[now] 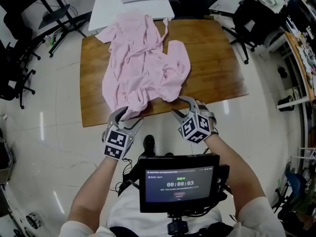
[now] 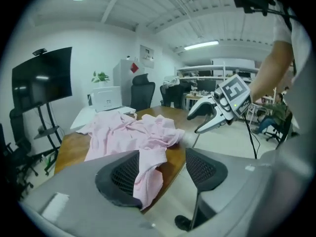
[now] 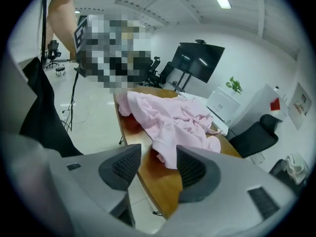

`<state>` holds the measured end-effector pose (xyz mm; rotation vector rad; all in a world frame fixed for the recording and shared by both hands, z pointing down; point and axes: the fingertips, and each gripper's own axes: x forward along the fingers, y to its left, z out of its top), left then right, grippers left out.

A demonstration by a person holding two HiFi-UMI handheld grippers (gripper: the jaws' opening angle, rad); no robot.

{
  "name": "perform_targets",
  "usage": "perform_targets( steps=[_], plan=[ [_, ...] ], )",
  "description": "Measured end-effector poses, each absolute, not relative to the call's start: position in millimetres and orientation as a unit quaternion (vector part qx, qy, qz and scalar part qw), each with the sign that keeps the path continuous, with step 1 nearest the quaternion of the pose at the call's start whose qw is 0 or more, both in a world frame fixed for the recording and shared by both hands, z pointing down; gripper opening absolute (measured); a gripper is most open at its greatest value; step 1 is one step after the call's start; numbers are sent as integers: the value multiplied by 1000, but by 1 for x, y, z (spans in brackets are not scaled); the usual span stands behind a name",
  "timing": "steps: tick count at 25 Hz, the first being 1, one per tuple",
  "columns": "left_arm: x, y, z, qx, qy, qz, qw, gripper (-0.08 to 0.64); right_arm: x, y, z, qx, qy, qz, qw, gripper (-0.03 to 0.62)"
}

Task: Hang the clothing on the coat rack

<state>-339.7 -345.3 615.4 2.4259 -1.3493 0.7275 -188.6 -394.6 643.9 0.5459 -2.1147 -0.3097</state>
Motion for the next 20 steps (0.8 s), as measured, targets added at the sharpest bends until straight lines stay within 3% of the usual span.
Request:
perform_targets(
  steps=[8, 11, 20],
  plan=[
    [-333, -376, 649, 827, -428, 361, 46, 304, -193, -417, 682, 178, -809, -189, 527, 238],
    [-330, -388, 657, 819, -421, 389, 22, 304, -190, -426, 692, 180, -796, -196, 544, 273],
    [-321, -399, 673, 820, -383, 426, -12, 295, -202, -436, 715, 151, -774, -231, 570, 273]
  ],
)
